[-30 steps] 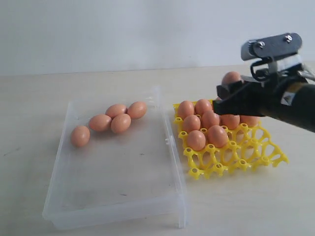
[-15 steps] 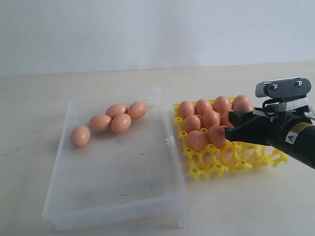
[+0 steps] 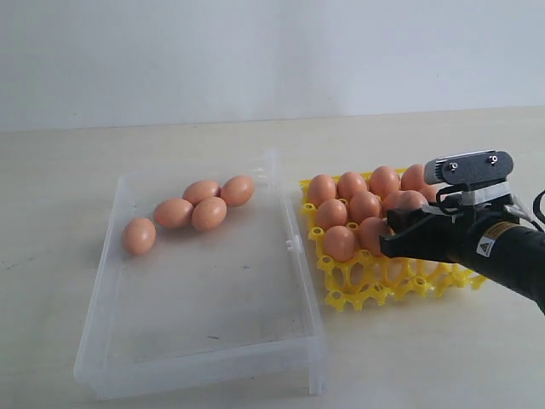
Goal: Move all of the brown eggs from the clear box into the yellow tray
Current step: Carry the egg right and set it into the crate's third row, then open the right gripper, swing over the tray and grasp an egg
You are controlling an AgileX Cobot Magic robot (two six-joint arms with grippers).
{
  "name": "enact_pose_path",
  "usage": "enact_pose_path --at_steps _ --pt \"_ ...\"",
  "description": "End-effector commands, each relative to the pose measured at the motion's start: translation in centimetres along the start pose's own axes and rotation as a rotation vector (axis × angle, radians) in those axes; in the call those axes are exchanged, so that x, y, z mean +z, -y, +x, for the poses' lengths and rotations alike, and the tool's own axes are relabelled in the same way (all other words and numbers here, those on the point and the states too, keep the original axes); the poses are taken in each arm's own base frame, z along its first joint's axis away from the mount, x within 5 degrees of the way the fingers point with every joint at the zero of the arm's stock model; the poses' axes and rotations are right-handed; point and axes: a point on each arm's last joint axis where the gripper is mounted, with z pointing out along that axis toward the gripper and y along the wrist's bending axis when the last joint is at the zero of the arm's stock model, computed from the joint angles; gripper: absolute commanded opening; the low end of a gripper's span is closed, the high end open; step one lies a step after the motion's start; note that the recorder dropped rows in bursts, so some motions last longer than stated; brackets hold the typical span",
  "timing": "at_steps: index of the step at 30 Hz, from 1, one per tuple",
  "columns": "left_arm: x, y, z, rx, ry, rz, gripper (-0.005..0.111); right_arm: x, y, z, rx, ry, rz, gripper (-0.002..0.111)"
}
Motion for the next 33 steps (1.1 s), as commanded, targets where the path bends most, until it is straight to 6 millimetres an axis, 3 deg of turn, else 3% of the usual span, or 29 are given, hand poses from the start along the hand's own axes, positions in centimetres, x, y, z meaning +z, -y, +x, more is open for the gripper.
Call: enact_pose_path --at_steps 1,7,10,15,19,24,25,29,33 --pt "-0.1 0.0 -0.3 -0.008 0.019 0.001 0.0 0.0 0.2 -0.2 -0.027 0.006 0.008 0.058" --pt "-0.1 0.0 -0.3 -0.008 0.019 0.001 0.0 -1.4 0.1 -2.4 -0.036 0.071 0.013 0.058" --pt "-0.1 0.0 -0.3 -0.008 0.019 0.001 0.0 -2.8 0.0 -4.7 -0.06 0.061 0.018 0.049" --pt "-0.1 0.0 -0.3 -0.008 0.019 0.001 0.0 -4.3 -2.0 -11.9 -0.196 -0.028 0.002 0.003" --pt "-0.1 0.0 -0.3 -0.008 0.019 0.001 0.0 -4.5 -5.8 -18.0 -0.203 -0.093 -0.025 0.0" --pt "-0.1 0.0 -0.3 -0.008 0.019 0.001 0.0 -2.2 -12.1 -22.0 -0.329 -0.223 -0.135 0.0" --pt "-0.1 0.0 -0.3 -0.008 0.019 0.001 0.0 -1.4 -13.3 -22.2 -0.262 -0.28 -0.16 0.0" --pt "-0.1 0.0 -0.3 -0.008 0.019 0.001 0.0 3.3 -16.5 -21.5 0.008 -0.425 -0.234 0.002" --pt "-0.1 0.0 -0.3 -0.008 0.019 0.001 0.0 7.7 -17.7 -19.3 0.255 -0.523 -0.208 0.022"
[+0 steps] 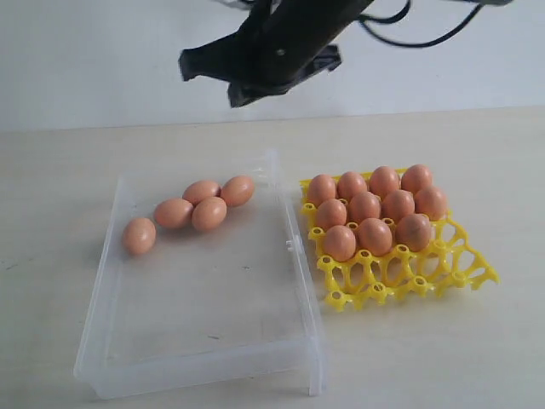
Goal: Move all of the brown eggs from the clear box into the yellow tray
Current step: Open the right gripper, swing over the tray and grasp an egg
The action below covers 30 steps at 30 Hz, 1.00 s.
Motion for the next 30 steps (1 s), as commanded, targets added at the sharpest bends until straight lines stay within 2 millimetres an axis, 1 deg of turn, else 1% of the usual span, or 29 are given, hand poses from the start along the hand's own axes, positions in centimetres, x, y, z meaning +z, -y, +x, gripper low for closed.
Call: enact_pose_path --at_steps 1,3,5,7,12,18,23,30 --pt "-0.1 0.0 -0.3 -0.008 0.019 0.001 0.0 5.7 0.2 0.9 0.306 -0.11 -0.01 0.03" --pt "-0.1 0.0 -0.3 -0.008 0.019 0.001 0.0 7.3 0.6 1.7 0.416 -0.141 0.016 0.045" --pt "-0.1 0.0 -0.3 -0.008 0.019 0.001 0.0 8.7 1.0 2.4 0.519 -0.17 0.05 0.058" --pt "-0.1 0.0 -0.3 -0.008 0.019 0.001 0.0 9.7 1.2 3.0 0.565 -0.19 0.069 0.063" --pt "-0.1 0.0 -0.3 -0.008 0.019 0.001 0.0 11.5 1.6 4.1 0.596 -0.22 0.088 0.063" --pt "-0.1 0.0 -0.3 -0.008 0.019 0.001 0.0 13.7 1.6 5.0 0.674 -0.231 0.048 0.063" --pt "-0.1 0.0 -0.3 -0.008 0.019 0.001 0.0 15.1 1.8 5.4 0.709 -0.208 0.028 0.063" --pt "-0.1 0.0 -0.3 -0.008 0.019 0.001 0.0 16.6 1.9 5.5 0.73 -0.198 0.015 0.063"
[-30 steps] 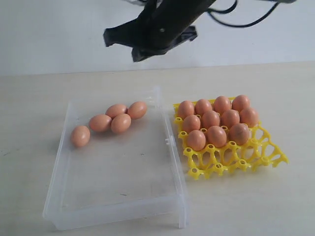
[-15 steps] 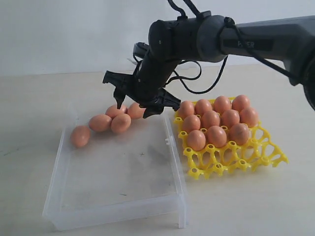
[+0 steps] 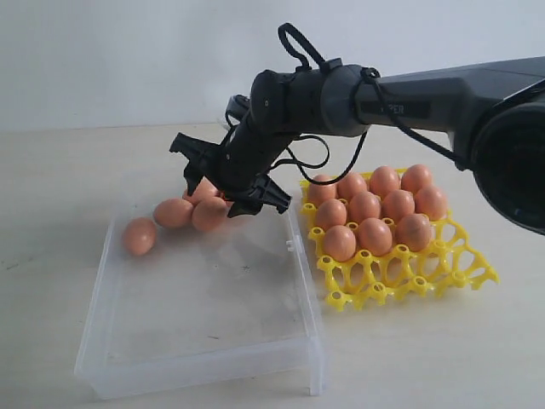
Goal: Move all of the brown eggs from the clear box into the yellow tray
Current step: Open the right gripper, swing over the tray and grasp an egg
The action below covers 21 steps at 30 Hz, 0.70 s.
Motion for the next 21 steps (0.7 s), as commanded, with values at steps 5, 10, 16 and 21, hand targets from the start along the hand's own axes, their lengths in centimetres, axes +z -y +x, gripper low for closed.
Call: enact_pose_path --at_steps 5,10,16,21 --pt "-0.1 0.0 -0.3 -0.008 0.019 0.001 0.0 1.9 0.5 0.0 0.014 -0.015 0.009 0.061" --pt "-0.1 0.0 -0.3 -0.008 0.019 0.001 0.0 1.9 0.5 0.0 0.011 -0.013 0.012 0.033" --pt "-0.1 0.0 -0.3 -0.008 0.019 0.001 0.0 0.2 -0.5 -0.4 -0.034 0.022 -0.011 0.0" --pt "-0.1 0.0 -0.3 -0.008 0.019 0.001 0.0 -4.5 -2.7 -1.7 -0.183 0.186 -0.057 0.0"
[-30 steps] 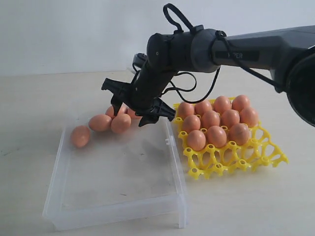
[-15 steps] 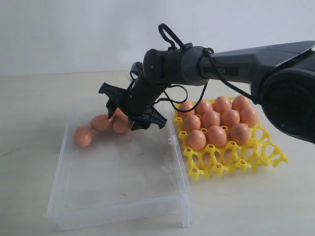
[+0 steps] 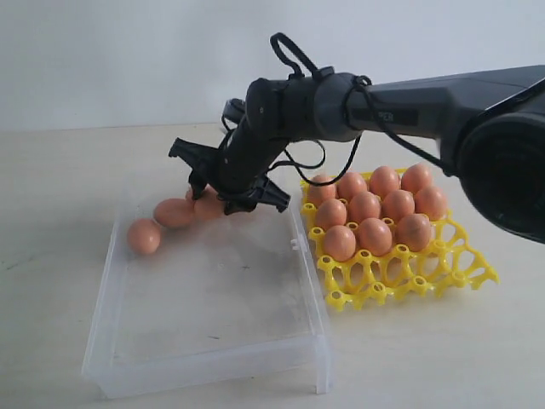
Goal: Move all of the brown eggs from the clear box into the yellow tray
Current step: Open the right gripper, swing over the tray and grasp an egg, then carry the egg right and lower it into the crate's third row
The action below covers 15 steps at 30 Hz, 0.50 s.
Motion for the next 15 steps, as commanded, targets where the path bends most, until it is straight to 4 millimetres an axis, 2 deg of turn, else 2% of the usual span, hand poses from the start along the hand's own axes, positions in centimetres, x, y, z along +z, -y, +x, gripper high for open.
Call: enact_pose_path --at_steps 1,4,7,9,11,15 --pt "-0.1 0.0 -0.3 -0.008 0.019 0.001 0.0 -5.8 -2.5 -2.0 -0.162 0.207 -0.078 0.0" --pt "-0.1 0.0 -0.3 -0.008 0.019 0.001 0.0 -9.0 -2.5 -2.0 -0.282 0.346 -0.132 0.0" --pt "-0.1 0.0 -0.3 -0.008 0.019 0.001 0.0 -12.3 -1.7 -1.1 -0.4 0.49 -0.223 0.0" --pt "-0.1 0.0 -0.3 -0.008 0.019 0.001 0.0 -14.5 -0.2 -0.4 -0.45 0.568 -0.269 0.0" --pt "-0.1 0.0 -0.3 -0.008 0.019 0.001 0.0 -15.9 2.1 0.5 -0.499 0.617 -0.271 0.0" --pt "-0.1 0.0 -0.3 -0.008 0.019 0.001 0.0 -17.4 7.4 2.2 -0.666 0.65 -0.158 0.0"
